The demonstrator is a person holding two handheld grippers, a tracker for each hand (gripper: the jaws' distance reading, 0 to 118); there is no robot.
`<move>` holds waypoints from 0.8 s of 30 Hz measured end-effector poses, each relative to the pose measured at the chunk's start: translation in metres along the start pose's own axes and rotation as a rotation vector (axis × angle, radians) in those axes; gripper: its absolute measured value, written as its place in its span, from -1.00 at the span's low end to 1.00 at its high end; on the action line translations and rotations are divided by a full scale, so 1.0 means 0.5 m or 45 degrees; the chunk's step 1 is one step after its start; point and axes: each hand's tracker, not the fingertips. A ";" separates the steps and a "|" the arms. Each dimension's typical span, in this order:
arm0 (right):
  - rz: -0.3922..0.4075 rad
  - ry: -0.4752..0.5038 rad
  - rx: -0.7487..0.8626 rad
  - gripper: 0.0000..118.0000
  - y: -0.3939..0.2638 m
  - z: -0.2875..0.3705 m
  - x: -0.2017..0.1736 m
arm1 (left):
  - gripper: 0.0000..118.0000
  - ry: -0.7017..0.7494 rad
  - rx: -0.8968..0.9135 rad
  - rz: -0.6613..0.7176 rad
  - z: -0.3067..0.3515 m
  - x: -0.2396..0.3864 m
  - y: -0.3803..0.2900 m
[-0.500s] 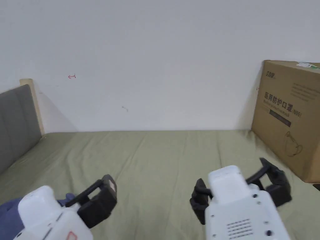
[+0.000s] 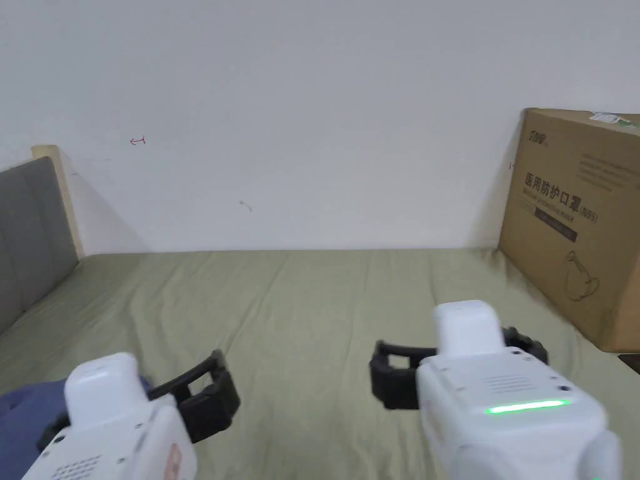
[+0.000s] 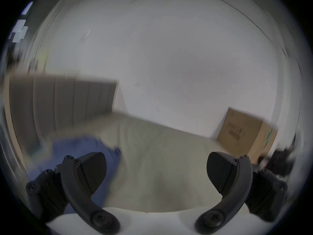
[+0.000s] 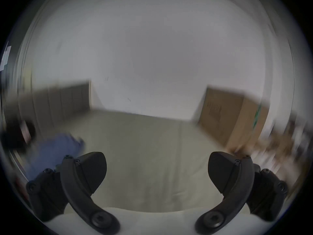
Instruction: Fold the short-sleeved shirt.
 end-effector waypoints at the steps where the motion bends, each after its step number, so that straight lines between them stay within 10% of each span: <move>1: -0.120 0.013 0.010 0.99 -0.011 0.001 0.022 | 1.00 0.016 0.038 -0.162 0.008 0.015 0.006; 4: -0.101 -0.133 0.050 0.99 -0.058 -0.005 0.049 | 1.00 0.065 0.052 -0.479 0.014 0.052 0.001; 14: 0.107 -0.161 0.204 0.98 -0.045 0.027 -0.004 | 1.00 -0.051 0.008 -0.171 0.019 0.012 0.024; 17: 0.152 -0.169 0.192 0.44 -0.049 0.036 -0.011 | 0.86 -0.071 0.020 -0.199 0.028 0.016 0.026; 18: 0.160 -0.165 0.192 -0.41 -0.054 0.039 -0.014 | 0.58 -0.073 0.011 -0.201 0.031 0.018 0.027; 19: 0.161 -0.201 0.193 -0.80 -0.057 0.038 -0.018 | 0.15 -0.076 0.000 -0.194 0.035 0.019 0.026; 20: 0.143 -0.272 0.210 -0.80 -0.063 0.036 -0.018 | -0.42 -0.095 -0.010 -0.170 0.036 0.015 0.024; 24: 0.093 -0.227 0.211 -0.88 -0.070 0.043 -0.004 | -1.00 -0.061 -0.026 -0.139 0.023 0.017 0.017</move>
